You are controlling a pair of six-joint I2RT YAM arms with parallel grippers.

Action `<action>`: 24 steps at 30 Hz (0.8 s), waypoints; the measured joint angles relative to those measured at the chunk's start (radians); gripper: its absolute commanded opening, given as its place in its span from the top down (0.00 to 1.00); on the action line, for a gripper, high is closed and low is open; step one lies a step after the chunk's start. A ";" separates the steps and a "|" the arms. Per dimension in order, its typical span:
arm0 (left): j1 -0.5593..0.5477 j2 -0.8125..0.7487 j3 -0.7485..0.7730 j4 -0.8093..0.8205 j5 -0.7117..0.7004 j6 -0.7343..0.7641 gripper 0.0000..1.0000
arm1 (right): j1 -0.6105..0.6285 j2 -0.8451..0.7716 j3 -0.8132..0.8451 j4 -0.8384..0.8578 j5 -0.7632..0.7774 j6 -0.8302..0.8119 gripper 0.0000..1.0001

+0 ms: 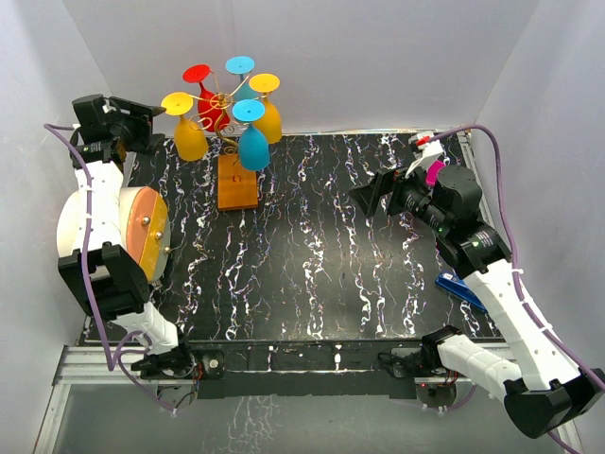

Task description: Take the wine glass off the wine glass rack

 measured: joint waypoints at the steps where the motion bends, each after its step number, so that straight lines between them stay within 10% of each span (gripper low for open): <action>1: 0.002 0.003 -0.009 0.015 0.013 -0.008 0.37 | 0.000 -0.001 0.000 -0.002 0.002 0.000 0.02; 24: 0.002 0.033 -0.021 0.141 0.156 -0.042 0.72 | 0.001 0.000 0.000 -0.008 0.006 0.000 0.02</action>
